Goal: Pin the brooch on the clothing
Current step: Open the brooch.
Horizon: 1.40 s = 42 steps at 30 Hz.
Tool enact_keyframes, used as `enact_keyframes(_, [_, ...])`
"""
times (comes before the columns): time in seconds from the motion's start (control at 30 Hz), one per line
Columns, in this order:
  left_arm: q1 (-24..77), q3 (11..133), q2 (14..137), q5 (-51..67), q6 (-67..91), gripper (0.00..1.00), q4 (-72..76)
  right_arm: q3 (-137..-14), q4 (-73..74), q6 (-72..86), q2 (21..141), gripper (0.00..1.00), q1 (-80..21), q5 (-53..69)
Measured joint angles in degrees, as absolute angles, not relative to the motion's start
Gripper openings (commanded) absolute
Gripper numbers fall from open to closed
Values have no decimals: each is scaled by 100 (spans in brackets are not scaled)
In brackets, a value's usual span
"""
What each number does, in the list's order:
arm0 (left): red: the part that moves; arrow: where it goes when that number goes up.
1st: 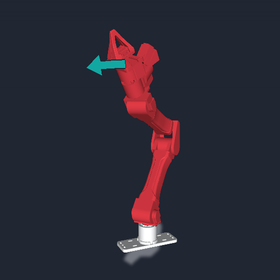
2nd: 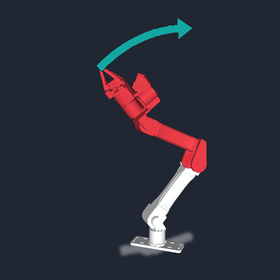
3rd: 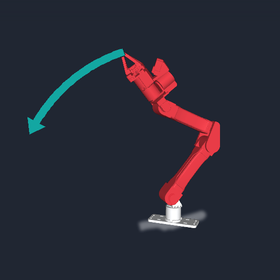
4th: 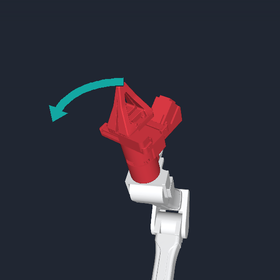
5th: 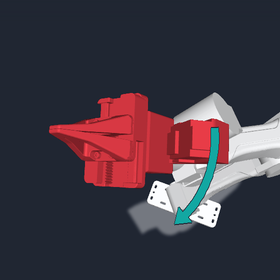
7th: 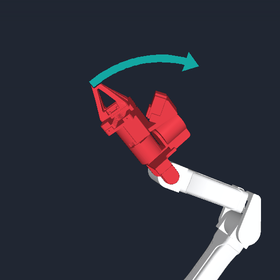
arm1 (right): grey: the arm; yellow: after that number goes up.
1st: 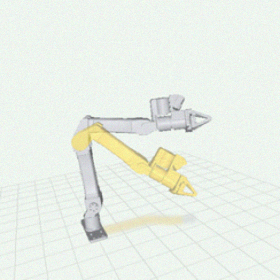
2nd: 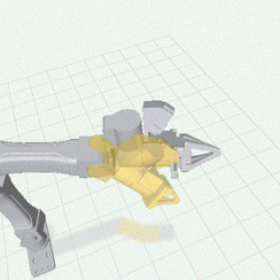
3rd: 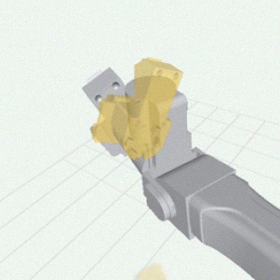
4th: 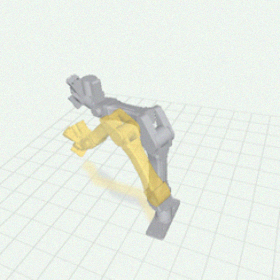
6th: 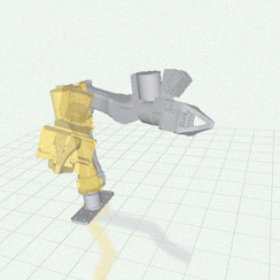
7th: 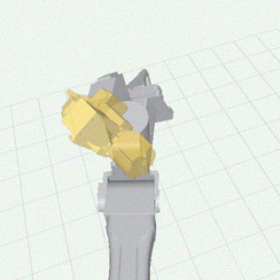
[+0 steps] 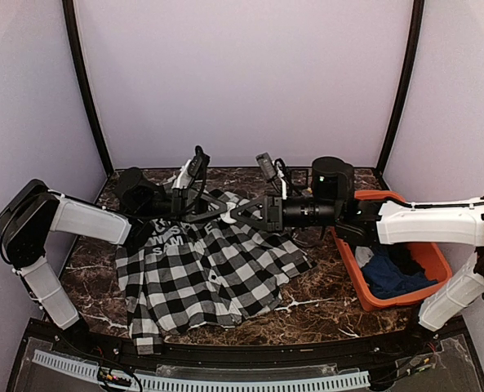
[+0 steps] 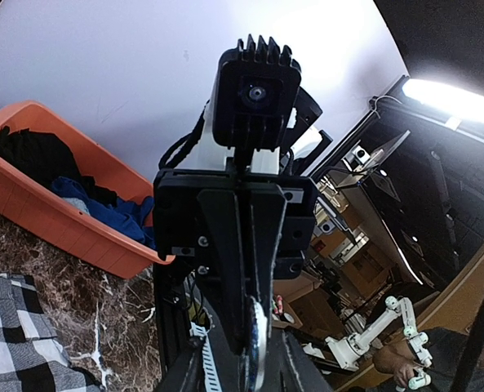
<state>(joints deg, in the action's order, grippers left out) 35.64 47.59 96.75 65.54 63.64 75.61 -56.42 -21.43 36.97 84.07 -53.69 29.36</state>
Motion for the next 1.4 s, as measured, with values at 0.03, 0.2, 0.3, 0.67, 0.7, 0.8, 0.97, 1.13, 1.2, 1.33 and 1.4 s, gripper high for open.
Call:
enact_keyframes(0.03, [3564, 4759, 9675, 6554, 6407, 30, 7564, -5642, -2108, 3693, 8407, 0, -5369, 2958])
enact_keyframes(0.2, [3564, 4759, 9675, 6565, 6591, 25, 7561, -5642, -1979, 3667, 8407, 0, -5369, 3009])
enact_keyframes(0.3, [3564, 4759, 9675, 6571, 6641, 25, 7561, -5649, -1949, 3667, 8414, 0, -5369, 3026])
enact_keyframes(0.67, [3590, 4766, 9675, 6716, 6657, 21, 7561, -5669, -1953, 3680, 8438, 0, -5356, 3138])
enact_keyframes(0.7, [3592, 4768, 9675, 6724, 6650, 21, 7561, -5673, -1953, 3691, 8440, 0, -5356, 3153])
enact_keyframes(0.8, [3592, 4772, 9675, 6733, 6635, 18, 7561, -5690, -1959, 3699, 8447, 0, -5354, 3181])
enact_keyframes(0.97, [3592, 4788, 9675, 6755, 6619, 16, 7579, -5741, -1959, 3719, 8471, 0, -5354, 3214])
enact_keyframes(1.13, [3592, 4788, 9675, 6785, 6604, 13, 7581, -5741, -1964, 3752, 8486, 0, -5339, 3258])
enact_keyframes(1.2, [3592, 4788, 9675, 6796, 6598, 12, 7583, -5741, -1966, 3787, 8486, 0, -5321, 3299])
enact_keyframes(1.33, [3592, 4788, 9675, 6799, 6582, 9, 7618, -5739, -2018, 3913, 8486, 0, -5266, 3409])
enact_keyframes(1.4, [3592, 4799, 9675, 6803, 6582, 9, 7644, -5728, -2073, 3992, 8488, 0, -5234, 3487])
